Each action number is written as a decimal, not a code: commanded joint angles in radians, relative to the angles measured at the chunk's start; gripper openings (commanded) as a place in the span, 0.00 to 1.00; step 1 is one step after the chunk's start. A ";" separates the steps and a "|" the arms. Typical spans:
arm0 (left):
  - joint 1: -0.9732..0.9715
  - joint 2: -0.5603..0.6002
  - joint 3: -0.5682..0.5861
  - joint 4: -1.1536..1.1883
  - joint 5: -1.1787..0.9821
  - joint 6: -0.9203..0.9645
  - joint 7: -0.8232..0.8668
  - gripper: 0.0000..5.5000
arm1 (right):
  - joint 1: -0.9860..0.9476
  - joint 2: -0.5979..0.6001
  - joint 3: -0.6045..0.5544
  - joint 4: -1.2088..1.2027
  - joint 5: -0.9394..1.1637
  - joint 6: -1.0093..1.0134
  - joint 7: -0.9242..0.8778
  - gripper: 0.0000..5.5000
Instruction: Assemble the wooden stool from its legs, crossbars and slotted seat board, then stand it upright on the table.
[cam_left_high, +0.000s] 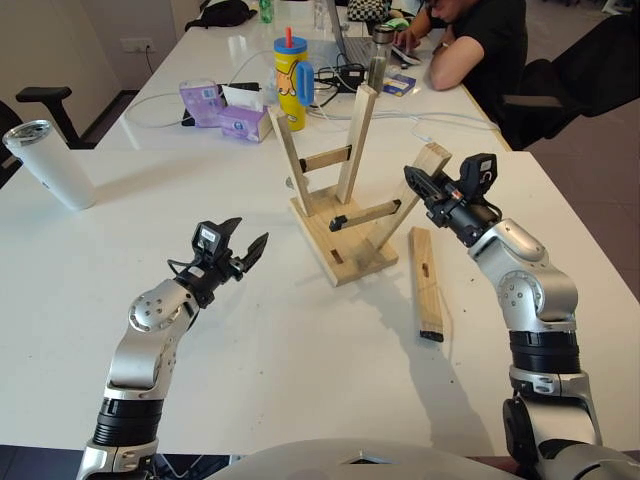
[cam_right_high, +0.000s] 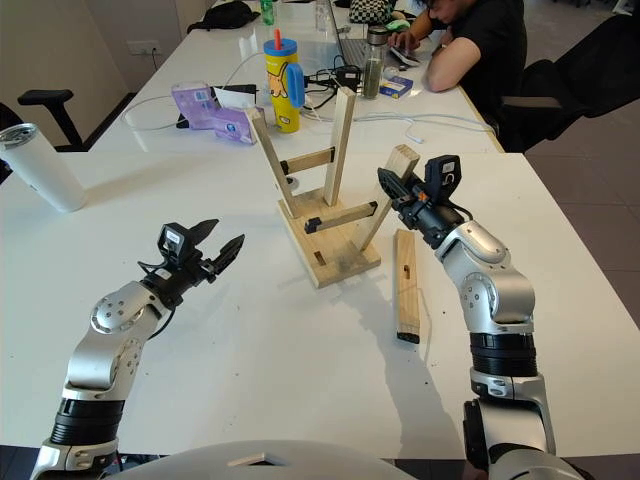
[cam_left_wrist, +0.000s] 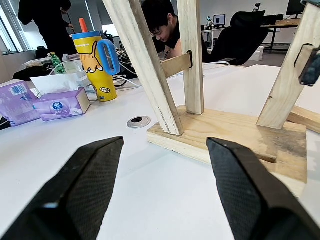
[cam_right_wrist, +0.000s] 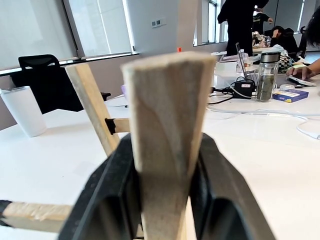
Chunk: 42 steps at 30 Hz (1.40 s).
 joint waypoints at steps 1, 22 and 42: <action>0.009 0.006 0.001 -0.012 0.007 0.008 0.000 0.56 | -0.051 0.011 -0.046 -0.018 0.010 0.047 -0.047 0.27; 0.030 0.002 -0.002 -0.027 0.011 0.009 0.007 0.56 | -0.183 -0.062 -0.119 0.148 -0.202 0.316 -0.354 0.48; 0.044 -0.053 -0.011 -0.054 0.006 0.015 0.040 0.56 | 0.017 0.138 -0.066 0.025 -0.229 0.726 -0.381 0.76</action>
